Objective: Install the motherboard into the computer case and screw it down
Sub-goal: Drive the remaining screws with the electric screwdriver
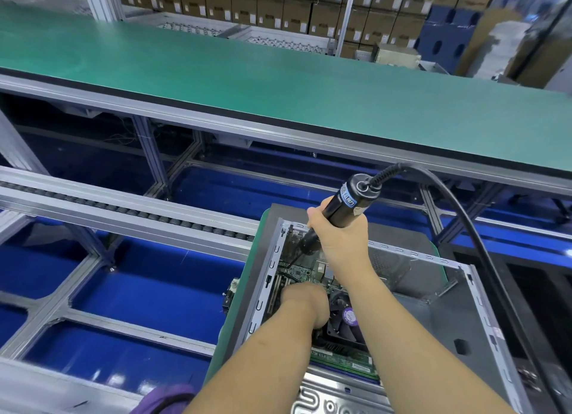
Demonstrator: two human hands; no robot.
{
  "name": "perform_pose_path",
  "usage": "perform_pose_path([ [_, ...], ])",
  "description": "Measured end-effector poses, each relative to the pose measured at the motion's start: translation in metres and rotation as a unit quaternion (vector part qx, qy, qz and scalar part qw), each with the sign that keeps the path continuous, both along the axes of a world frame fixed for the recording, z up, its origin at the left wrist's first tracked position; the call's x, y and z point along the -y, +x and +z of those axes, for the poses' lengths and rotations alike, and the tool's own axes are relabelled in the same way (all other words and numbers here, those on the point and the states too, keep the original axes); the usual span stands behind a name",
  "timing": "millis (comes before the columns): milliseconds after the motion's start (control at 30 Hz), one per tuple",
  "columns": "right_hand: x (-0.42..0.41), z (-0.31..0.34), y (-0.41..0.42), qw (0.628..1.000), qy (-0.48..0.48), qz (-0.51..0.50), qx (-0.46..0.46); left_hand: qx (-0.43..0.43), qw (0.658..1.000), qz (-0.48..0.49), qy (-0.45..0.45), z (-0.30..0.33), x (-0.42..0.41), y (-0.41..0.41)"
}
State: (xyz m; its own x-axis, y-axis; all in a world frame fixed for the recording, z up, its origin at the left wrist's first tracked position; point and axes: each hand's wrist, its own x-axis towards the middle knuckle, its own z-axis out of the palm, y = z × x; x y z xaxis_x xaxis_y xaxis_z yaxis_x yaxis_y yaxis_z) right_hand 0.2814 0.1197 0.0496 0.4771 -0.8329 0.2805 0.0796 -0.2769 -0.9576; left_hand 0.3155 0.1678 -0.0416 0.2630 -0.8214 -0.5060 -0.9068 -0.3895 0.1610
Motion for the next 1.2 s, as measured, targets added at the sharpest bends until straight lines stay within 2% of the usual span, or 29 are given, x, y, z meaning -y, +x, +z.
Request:
perform_pose_path([
  [533, -0.019, 0.002, 0.011, 0.995, -0.019, 0.089, -0.037, -0.012, 1.0, -0.007, -0.023, -0.007, 0.0, 0.001],
  [900, -0.006, 0.006, 0.001, 0.999, 0.001, 0.042, -0.003, -0.015, 1.0, 0.003, -0.005, 0.001, -0.001, 0.001],
  [1033, 0.003, 0.003, -0.01, 0.999, 0.027, -0.009, 0.019, -0.023, 0.999, 0.027, -0.002, 0.005, -0.002, 0.0],
  [1200, 0.01, 0.005, -0.024, 0.999, 0.021, -0.025, -0.035, -0.054, 0.995, 0.084, -0.014, 0.008, -0.005, 0.0],
])
